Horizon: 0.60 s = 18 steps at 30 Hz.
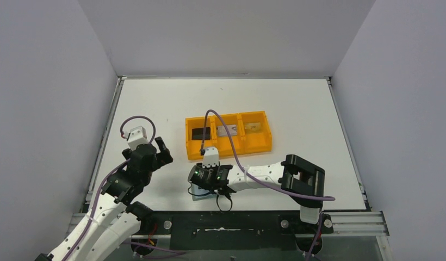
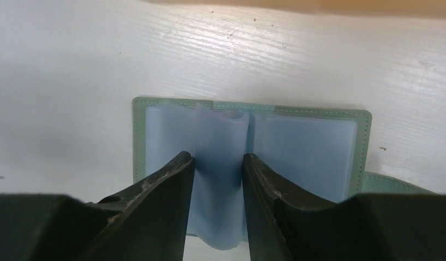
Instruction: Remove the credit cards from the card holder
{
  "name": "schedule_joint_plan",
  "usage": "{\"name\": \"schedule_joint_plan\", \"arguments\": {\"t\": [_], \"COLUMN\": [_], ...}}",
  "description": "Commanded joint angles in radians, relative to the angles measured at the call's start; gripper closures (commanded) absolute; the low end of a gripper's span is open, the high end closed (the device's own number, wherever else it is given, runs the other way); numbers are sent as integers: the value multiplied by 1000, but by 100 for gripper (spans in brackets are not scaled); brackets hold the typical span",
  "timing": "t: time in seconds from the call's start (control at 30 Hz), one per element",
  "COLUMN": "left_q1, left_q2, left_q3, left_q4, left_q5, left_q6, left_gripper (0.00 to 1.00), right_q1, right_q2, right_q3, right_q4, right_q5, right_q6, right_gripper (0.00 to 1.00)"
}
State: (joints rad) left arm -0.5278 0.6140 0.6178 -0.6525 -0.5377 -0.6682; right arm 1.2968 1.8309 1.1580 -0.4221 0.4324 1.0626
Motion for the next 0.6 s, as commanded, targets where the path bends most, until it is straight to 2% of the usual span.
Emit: {"name": "schedule_joint_plan", "arguments": {"t": [0.0,0.1,0.17,0.47,0.57], "left_q1": [12,14,15,16,17], "left_q2": [6,8,8,-3,-1], "left_q3": [23,23,25,22,23], "left_q4": [51,52,52,51,50], "left_q5": [17,19,20,18,20], "left_q6": [21,22,22,22,23], "left_gripper": [10,10,10,10,10], "right_q1": [-3,4,13,35,37], "right_q2": [-49,-28,-6,84,111], "right_q3": [11,45,64,140,147], "right_q4": [50,38,32,-84,-118], "right_q5": [-8,-21,-24,-11,-3], "right_q6": [-70,-84,-95,-52,-22], "right_gripper": [55,40,35,27,27]}}
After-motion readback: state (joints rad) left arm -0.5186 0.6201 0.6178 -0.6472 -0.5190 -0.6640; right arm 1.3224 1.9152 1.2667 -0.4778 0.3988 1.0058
